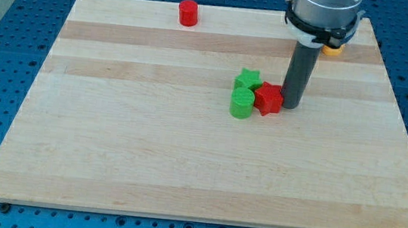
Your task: Push the yellow hexagon along with the blue triangle to the top right side of the board
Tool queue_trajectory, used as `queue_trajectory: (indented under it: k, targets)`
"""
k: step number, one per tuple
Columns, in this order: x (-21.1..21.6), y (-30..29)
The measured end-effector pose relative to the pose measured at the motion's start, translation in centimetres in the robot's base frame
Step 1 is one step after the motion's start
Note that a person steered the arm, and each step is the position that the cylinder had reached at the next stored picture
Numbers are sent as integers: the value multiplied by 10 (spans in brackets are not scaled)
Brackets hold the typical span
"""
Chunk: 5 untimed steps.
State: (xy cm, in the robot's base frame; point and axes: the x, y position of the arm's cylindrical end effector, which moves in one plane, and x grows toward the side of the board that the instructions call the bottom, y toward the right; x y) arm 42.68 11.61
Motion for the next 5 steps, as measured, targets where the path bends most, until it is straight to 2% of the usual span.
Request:
queue_trajectory:
  k: [2,3,5]
  targets:
    - [-11,7]
    - [-39,24]
    - [-158,18]
